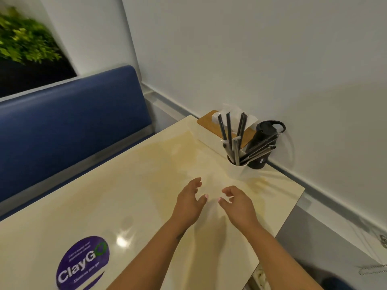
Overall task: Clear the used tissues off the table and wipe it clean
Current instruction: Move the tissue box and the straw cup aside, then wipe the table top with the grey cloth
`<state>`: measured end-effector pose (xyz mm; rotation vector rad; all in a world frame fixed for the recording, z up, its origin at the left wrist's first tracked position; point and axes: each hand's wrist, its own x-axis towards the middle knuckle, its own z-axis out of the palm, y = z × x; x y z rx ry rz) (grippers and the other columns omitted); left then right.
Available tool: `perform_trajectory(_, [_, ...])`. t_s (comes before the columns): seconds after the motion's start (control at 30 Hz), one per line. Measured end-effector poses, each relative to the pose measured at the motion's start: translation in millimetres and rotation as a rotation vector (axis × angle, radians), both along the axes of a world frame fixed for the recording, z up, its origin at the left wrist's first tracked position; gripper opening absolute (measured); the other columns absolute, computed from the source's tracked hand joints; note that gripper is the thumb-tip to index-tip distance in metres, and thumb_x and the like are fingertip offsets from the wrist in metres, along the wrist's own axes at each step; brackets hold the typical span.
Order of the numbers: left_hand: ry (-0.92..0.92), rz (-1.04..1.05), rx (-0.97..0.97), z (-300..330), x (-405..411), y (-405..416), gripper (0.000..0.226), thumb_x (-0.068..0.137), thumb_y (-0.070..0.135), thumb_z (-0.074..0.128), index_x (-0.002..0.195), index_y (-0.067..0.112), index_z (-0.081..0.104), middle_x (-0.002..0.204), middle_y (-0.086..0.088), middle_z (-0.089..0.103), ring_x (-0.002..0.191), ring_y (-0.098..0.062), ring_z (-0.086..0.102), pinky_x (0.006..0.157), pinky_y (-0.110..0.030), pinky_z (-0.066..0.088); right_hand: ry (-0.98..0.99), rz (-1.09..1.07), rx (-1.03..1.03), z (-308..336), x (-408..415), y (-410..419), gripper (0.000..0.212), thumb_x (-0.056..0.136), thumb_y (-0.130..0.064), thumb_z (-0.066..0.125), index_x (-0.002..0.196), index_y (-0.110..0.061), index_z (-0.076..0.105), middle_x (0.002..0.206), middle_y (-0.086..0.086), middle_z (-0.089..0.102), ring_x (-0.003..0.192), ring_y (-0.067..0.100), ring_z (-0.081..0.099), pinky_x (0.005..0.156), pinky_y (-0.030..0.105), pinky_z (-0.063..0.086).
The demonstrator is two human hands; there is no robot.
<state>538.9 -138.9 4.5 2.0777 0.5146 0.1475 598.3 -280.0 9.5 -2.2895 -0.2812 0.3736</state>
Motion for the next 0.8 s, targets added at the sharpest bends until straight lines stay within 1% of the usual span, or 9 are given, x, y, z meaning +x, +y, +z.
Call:
perform_trajectory(0.1, [-0.039, 0.045, 0.006, 6, -43, 14, 0.052, 0.091, 0.025, 0.058, 0.139, 0.023, 0.037, 0.136, 0.006, 0.049, 0.121, -0.011, 0.048, 0.093, -0.02, 0.037, -0.03, 0.088, 0.014, 8, -32, 20, 0.035, 0.088, -0.031, 0.063, 0.121, -0.022, 0.056, 0.122, -0.003, 0.057, 0.108, 0.014, 0.056, 0.087, 0.026, 0.043])
perform_trajectory(0.2, [-0.071, 0.094, 0.023, 10, -88, 29, 0.05, 0.092, 0.026, 0.057, 0.138, 0.024, 0.038, 0.134, 0.009, 0.05, 0.121, -0.009, 0.047, 0.092, -0.019, 0.037, -0.035, 0.167, 0.023, 14, -67, 40, 0.038, 0.088, -0.033, 0.062, 0.124, -0.024, 0.054, 0.127, -0.003, 0.056, 0.107, 0.014, 0.057, 0.088, 0.026, 0.043])
perform_trajectory(0.4, [-0.098, 0.235, 0.054, 11, -169, 59, 0.046, 0.092, 0.026, 0.057, 0.136, 0.025, 0.041, 0.132, 0.009, 0.051, 0.113, -0.001, 0.045, 0.093, -0.02, 0.039, -0.055, 0.338, 0.016, 19, -129, 80, 0.043, 0.09, -0.035, 0.06, 0.131, -0.025, 0.049, 0.132, -0.005, 0.053, 0.118, 0.014, 0.053, 0.092, 0.025, 0.041])
perform_trajectory(0.53, [-0.087, 0.366, 0.045, 12, -212, 73, 0.046, 0.093, 0.027, 0.056, 0.136, 0.027, 0.04, 0.131, 0.014, 0.05, 0.113, 0.001, 0.044, 0.095, -0.02, 0.038, -0.043, 0.473, 0.02, 20, -158, 105, 0.045, 0.09, -0.036, 0.06, 0.132, -0.027, 0.047, 0.136, -0.008, 0.049, 0.121, 0.012, 0.05, 0.093, 0.023, 0.039])
perform_trajectory(0.67, [-0.084, 0.503, 0.005, 14, -249, 83, 0.047, 0.093, 0.024, 0.056, 0.137, 0.026, 0.041, 0.131, 0.015, 0.049, 0.12, -0.001, 0.045, 0.101, -0.021, 0.039, -0.061, 0.629, 0.005, 20, -178, 129, 0.044, 0.09, -0.035, 0.059, 0.133, -0.029, 0.047, 0.136, -0.009, 0.048, 0.122, 0.01, 0.049, 0.092, 0.02, 0.037])
perform_trajectory(0.7, [-0.088, 0.553, -0.012, 14, -260, 85, 0.046, 0.093, 0.022, 0.056, 0.136, 0.025, 0.042, 0.131, 0.013, 0.049, 0.12, -0.003, 0.046, 0.1, -0.019, 0.041, -0.065, 0.681, -0.003, 21, -184, 138, 0.044, 0.09, -0.034, 0.059, 0.133, -0.028, 0.048, 0.136, -0.008, 0.048, 0.122, 0.011, 0.049, 0.092, 0.021, 0.037])
perform_trajectory(0.77, [-0.085, 0.621, -0.016, 17, -277, 86, 0.043, 0.093, 0.02, 0.056, 0.134, 0.023, 0.045, 0.13, 0.009, 0.051, 0.114, -0.004, 0.049, 0.087, -0.006, 0.042, -0.073, 0.755, -0.012, 22, -195, 149, 0.045, 0.09, -0.034, 0.06, 0.133, -0.027, 0.048, 0.135, -0.007, 0.05, 0.12, 0.012, 0.05, 0.092, 0.022, 0.037])
perform_trajectory(0.8, [-0.085, 0.662, 0.0, 18, -288, 86, 0.042, 0.093, 0.02, 0.056, 0.134, 0.021, 0.046, 0.129, 0.008, 0.052, 0.111, -0.004, 0.05, 0.082, -0.004, 0.042, -0.079, 0.798, -0.012, 22, -202, 156, 0.045, 0.09, -0.034, 0.061, 0.133, -0.026, 0.048, 0.134, -0.007, 0.051, 0.119, 0.012, 0.05, 0.091, 0.021, 0.038])
